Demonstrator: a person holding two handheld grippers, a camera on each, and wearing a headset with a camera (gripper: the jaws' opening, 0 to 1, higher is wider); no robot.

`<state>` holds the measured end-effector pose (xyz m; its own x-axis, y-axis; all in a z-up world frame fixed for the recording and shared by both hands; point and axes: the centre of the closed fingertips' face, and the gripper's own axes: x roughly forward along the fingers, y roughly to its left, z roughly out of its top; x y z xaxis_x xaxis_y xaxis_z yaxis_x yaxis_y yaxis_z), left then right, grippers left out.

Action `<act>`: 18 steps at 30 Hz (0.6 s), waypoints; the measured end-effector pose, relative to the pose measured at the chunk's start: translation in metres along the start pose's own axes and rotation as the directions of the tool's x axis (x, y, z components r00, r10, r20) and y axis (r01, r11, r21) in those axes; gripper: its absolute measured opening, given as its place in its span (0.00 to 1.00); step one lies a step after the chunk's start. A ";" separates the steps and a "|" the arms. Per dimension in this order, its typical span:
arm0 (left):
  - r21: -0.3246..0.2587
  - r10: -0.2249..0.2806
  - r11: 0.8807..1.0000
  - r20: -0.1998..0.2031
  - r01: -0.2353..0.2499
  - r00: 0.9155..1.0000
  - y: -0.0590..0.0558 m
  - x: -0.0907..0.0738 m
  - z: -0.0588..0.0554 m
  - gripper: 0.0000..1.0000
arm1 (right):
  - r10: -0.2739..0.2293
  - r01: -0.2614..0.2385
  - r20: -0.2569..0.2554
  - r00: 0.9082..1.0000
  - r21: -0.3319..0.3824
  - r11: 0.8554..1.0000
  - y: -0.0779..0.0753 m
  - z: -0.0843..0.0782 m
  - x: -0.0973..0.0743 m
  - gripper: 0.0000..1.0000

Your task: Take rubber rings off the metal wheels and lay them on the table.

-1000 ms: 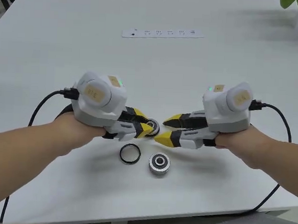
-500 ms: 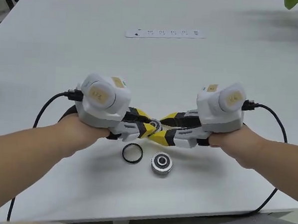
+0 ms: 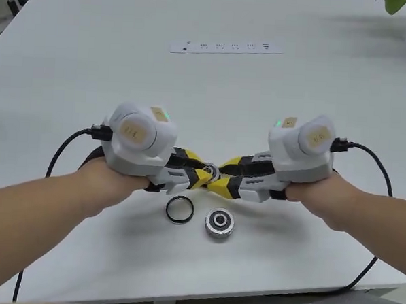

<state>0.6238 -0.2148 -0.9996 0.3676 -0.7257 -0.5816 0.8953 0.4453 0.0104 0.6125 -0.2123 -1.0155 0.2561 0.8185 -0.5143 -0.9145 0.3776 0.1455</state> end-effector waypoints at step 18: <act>-0.001 0.013 1.000 0.000 -0.013 1.000 0.000 0.000 -0.001 0.13 | -0.007 0.006 0.006 1.000 0.107 0.994 -0.004 -0.003 -0.007 0.00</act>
<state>0.6240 -0.2141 -1.0006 0.3793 -0.7201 -0.5810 0.8903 0.4551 0.0171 0.6131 -0.2206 -1.0153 0.2643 0.8184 -0.5102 -0.8739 0.4270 0.2323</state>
